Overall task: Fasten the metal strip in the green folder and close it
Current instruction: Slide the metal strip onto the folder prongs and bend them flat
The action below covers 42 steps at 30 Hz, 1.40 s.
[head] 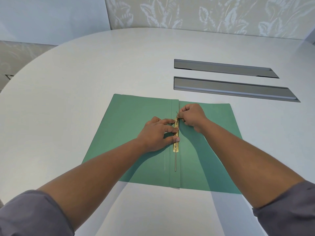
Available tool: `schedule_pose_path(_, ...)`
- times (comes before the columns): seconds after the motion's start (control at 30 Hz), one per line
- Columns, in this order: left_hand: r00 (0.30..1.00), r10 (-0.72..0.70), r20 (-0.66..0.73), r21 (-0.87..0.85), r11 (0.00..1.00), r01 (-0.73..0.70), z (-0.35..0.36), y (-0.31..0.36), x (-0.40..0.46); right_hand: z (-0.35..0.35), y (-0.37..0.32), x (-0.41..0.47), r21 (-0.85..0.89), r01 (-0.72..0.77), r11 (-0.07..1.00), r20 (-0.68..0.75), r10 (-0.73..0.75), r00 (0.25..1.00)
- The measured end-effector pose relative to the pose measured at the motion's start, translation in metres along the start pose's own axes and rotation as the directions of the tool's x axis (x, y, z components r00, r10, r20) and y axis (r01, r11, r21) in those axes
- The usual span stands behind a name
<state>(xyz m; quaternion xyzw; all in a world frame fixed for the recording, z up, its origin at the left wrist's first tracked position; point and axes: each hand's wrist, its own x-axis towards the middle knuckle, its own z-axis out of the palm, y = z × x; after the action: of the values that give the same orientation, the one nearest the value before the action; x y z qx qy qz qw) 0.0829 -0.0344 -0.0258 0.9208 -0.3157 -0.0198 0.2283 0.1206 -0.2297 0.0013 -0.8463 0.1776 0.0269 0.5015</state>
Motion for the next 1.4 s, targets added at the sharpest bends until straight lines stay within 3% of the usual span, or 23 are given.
schedule_pose_path(0.37, 1.0, 0.003, -0.02, -0.016, 1.0, -0.004, 0.0, 0.001, -0.001, 0.003, 0.001, -0.006, 0.02, 0.036, 0.999, 0.008, -0.036, 0.999)
schedule_pose_path(0.7, 0.999, 0.002, -0.033, -0.029, 1.0, -0.003, 0.0, -0.001, -0.001, 0.006, 0.015, -0.018, -0.134, 0.255, 0.958, -0.073, -0.266, 0.961)
schedule_pose_path(0.93, 0.998, 0.002, -0.06, -0.055, 0.998, -0.006, 0.004, -0.004, 0.0, 0.004, 0.019, -0.03, -0.271, 0.328, 0.905, 0.002, -0.341, 0.94)
schedule_pose_path(1.4, 0.995, 0.036, -0.095, -0.013, 0.999, -0.038, -0.002, 0.005, -0.009, 0.005, 0.033, -0.086, -0.366, 0.486, 0.794, 0.146, -0.467, 0.872)
